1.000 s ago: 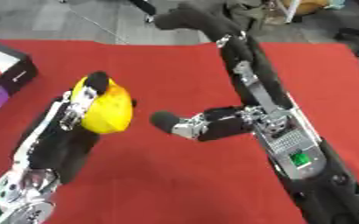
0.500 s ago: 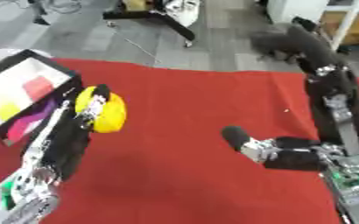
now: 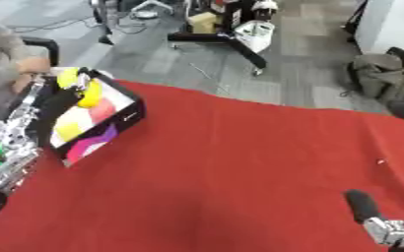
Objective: Pick up the objects with one hand, pass them to the other hand, and then place them into the box on the other side of the table.
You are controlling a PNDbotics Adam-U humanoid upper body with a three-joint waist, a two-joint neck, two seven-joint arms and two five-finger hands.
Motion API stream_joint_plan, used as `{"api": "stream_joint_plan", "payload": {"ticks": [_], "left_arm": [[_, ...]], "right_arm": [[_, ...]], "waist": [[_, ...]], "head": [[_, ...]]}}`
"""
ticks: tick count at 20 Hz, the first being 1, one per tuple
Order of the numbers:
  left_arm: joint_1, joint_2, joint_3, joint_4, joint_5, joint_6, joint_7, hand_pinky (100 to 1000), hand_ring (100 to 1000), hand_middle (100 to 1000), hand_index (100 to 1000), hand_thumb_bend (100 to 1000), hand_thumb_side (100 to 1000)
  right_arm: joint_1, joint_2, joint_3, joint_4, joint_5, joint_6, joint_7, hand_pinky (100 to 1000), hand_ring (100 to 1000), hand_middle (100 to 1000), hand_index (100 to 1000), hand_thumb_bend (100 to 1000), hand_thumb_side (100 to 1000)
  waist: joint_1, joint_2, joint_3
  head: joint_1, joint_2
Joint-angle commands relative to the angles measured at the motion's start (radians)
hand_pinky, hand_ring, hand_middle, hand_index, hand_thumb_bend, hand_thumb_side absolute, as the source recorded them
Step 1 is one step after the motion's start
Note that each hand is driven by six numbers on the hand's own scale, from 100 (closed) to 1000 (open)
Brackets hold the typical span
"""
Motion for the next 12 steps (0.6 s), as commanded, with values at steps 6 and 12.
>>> {"api": "stream_joint_plan", "payload": {"ticks": [6, 12], "left_arm": [[-0.007, 0.096, 0.106, 0.259, -0.086, 0.371, 0.218, 894, 564, 542, 388, 100, 325], [0.002, 0.099, 0.115, 0.325, -0.163, 0.472, 0.218, 964, 751, 738, 616, 205, 484]], "right_arm": [[0.019, -0.012, 0.000, -0.021, 0.018, 0.004, 0.017, 902, 827, 790, 1000, 240, 202], [0.034, -0.004, 0.002, -0.021, 0.023, 0.006, 0.033, 906, 824, 783, 1000, 217, 224]], "waist": [[0.005, -0.016, -0.023], [0.006, -0.011, -0.043]], "head": [[0.008, -0.032], [-0.001, -0.037]]}}
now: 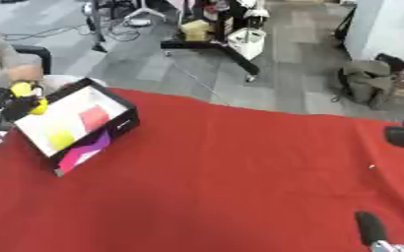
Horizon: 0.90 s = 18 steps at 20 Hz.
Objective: Pick up the objects with one hand, pass them to the other hand, and then place them into the box on the other side of the table.
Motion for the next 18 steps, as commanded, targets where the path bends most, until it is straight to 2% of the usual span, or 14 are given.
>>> {"api": "stream_joint_plan", "payload": {"ticks": [1, 4, 9, 13, 14, 16, 17, 18], "left_arm": [[-0.004, 0.049, 0.025, 0.029, -0.051, 0.376, 0.324, 984, 780, 765, 652, 341, 542], [0.000, 0.043, 0.036, 0.080, -0.068, 0.384, 0.324, 1000, 820, 802, 690, 464, 642], [0.004, 0.040, 0.052, 0.114, -0.069, 0.385, 0.324, 1000, 862, 835, 715, 550, 742], [0.006, 0.041, 0.052, 0.091, -0.056, 0.385, 0.324, 1000, 860, 835, 697, 532, 782], [0.005, 0.041, 0.053, 0.075, -0.054, 0.385, 0.324, 1000, 859, 834, 694, 522, 758], [0.004, 0.039, 0.057, 0.008, -0.055, 0.385, 0.324, 1000, 854, 830, 662, 473, 758], [0.004, 0.036, 0.059, -0.043, -0.056, 0.380, 0.324, 1000, 854, 830, 660, 468, 759], [0.005, 0.031, 0.058, -0.107, -0.057, 0.366, 0.324, 1000, 852, 827, 643, 425, 774]], "right_arm": [[-0.002, -0.005, -0.005, -0.021, 0.006, 0.002, 0.009, 907, 823, 781, 1000, 205, 232], [0.006, -0.002, -0.006, -0.021, 0.009, 0.005, 0.012, 909, 822, 779, 1000, 194, 243], [0.018, -0.002, -0.008, -0.021, 0.014, 0.009, 0.017, 910, 822, 777, 1000, 183, 253], [0.021, -0.004, -0.008, -0.021, 0.015, 0.010, 0.018, 909, 821, 778, 1000, 190, 248], [0.021, -0.004, -0.008, -0.021, 0.016, 0.010, 0.018, 908, 821, 778, 1000, 189, 248], [0.023, -0.005, -0.010, -0.021, 0.018, 0.011, 0.020, 907, 822, 780, 1000, 192, 247], [0.024, -0.005, -0.012, -0.021, 0.021, 0.012, 0.021, 907, 822, 780, 999, 192, 247], [0.026, -0.004, -0.014, -0.021, 0.023, 0.013, 0.021, 907, 822, 780, 998, 190, 248]], "waist": [[0.006, -0.011, -0.003], [0.005, -0.009, -0.006], [0.004, -0.009, -0.005], [0.004, -0.013, -0.001], [0.004, -0.014, 0.001], [0.003, -0.016, 0.006], [0.002, -0.017, 0.009], [0.001, -0.019, 0.012]], "head": [[-0.007, -0.013], [-0.012, -0.013], [-0.019, -0.012], [-0.024, -0.012], [-0.026, -0.012], [-0.032, -0.010], [-0.037, -0.007], [-0.044, -0.004]]}}
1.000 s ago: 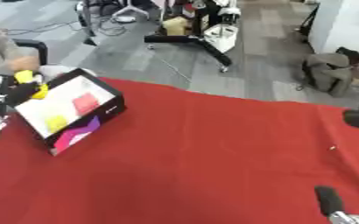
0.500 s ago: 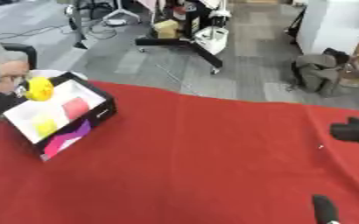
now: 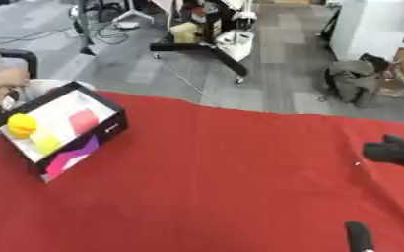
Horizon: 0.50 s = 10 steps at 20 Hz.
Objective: Pick up the objects with one hand, pass them to the other hand, and then place them into the box on the other side of the table.
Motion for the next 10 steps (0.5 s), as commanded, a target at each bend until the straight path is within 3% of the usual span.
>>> {"api": "stream_joint_plan", "payload": {"ticks": [1, 6, 10], "left_arm": [[-0.006, 0.024, 0.014, -0.200, 0.003, 0.309, 0.353, 1000, 849, 826, 626, 389, 790], [0.037, -0.027, -0.003, -0.581, 0.005, 0.165, 0.353, 1000, 830, 811, 603, 374, 757], [0.016, -0.099, -0.128, -0.627, -0.090, -0.201, 0.348, 1000, 810, 793, 612, 380, 705]], "right_arm": [[-0.001, -0.012, -0.017, -0.021, 0.011, 0.003, 0.003, 907, 822, 782, 996, 189, 247], [0.016, -0.003, -0.041, -0.021, 0.021, 0.031, -0.006, 913, 822, 783, 991, 161, 258], [0.025, 0.012, -0.055, -0.021, 0.022, 0.060, -0.008, 918, 823, 783, 988, 139, 259]], "waist": [[0.001, -0.020, 0.007], [-0.007, -0.027, 0.015], [-0.011, -0.031, 0.014]], "head": [[-0.025, 0.001], [-0.116, 0.029], [-0.208, 0.076]]}}
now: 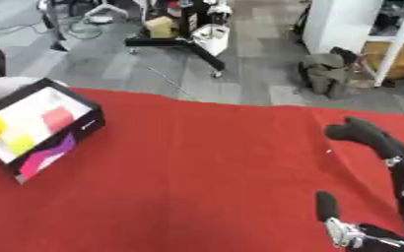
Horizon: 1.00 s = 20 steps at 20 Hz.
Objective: Pick up the objects with one hand, pass them to the other hand, and then place them into the box on the other side of the table.
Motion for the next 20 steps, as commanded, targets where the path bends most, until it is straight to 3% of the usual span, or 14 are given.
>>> {"api": "stream_joint_plan", "payload": {"ticks": [1, 4, 8, 12, 16, 20], "left_arm": [[-0.018, -0.040, -0.086, -0.044, -0.081, -0.093, 0.134, 1000, 804, 787, 614, 386, 694], [-0.020, -0.119, -0.150, -0.045, -0.150, -0.257, 0.014, 997, 786, 766, 606, 355, 702], [0.000, -0.231, -0.253, -0.046, -0.174, -0.347, -0.119, 1000, 785, 764, 595, 337, 728], [0.005, -0.336, -0.340, -0.046, -0.211, -0.350, -0.209, 1000, 780, 759, 585, 311, 753], [0.013, -0.395, -0.406, -0.046, -0.251, -0.332, -0.271, 1000, 775, 753, 572, 283, 779], [0.023, -0.451, -0.436, -0.046, -0.269, -0.311, -0.264, 1000, 773, 751, 571, 282, 784]], "right_arm": [[-0.004, 0.002, -0.018, -0.021, 0.004, 0.021, 0.000, 918, 824, 784, 987, 137, 256], [-0.004, 0.012, -0.016, -0.021, 0.004, 0.029, 0.011, 920, 827, 790, 986, 109, 248], [-0.008, 0.030, 0.000, -0.016, 0.002, 0.034, 0.041, 924, 838, 801, 986, 100, 227], [-0.017, 0.035, 0.026, -0.020, -0.007, 0.019, 0.078, 922, 843, 808, 987, 100, 216], [-0.023, 0.048, 0.050, -0.020, -0.024, 0.009, 0.110, 928, 842, 805, 984, 100, 215], [-0.022, 0.073, 0.059, -0.010, -0.036, 0.010, 0.142, 932, 841, 802, 982, 100, 217]], "waist": [[0.000, -0.020, -0.002], [-0.001, -0.024, -0.003], [-0.003, -0.031, -0.005], [-0.006, -0.033, -0.003], [-0.007, -0.033, 0.001], [-0.008, -0.027, -0.002]], "head": [[-0.068, 0.042], [-0.106, 0.087], [-0.134, 0.151], [-0.148, 0.184], [-0.142, 0.201], [-0.126, 0.204]]}}
